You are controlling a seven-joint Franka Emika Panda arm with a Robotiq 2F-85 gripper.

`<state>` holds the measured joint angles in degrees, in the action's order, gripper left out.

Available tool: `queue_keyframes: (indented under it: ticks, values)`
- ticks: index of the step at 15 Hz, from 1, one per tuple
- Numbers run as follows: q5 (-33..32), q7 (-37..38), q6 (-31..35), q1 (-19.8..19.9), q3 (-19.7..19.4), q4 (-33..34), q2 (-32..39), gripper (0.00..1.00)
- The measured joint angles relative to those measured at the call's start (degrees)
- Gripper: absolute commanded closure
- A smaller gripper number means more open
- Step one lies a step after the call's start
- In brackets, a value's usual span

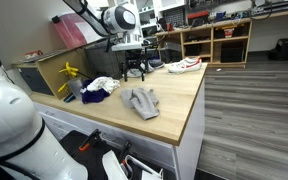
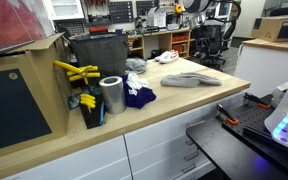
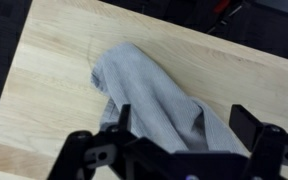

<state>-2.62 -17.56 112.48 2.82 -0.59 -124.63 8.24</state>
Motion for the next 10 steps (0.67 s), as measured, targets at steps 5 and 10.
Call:
queue_keyframes:
  ticks: [5,10]
  values:
    - [4.6,-0.2,0.0,0.2,0.0,5.9,7.1,0.0]
    - [5.3,-2.0,-0.1,0.7,0.2,13.2,16.1,0.0]
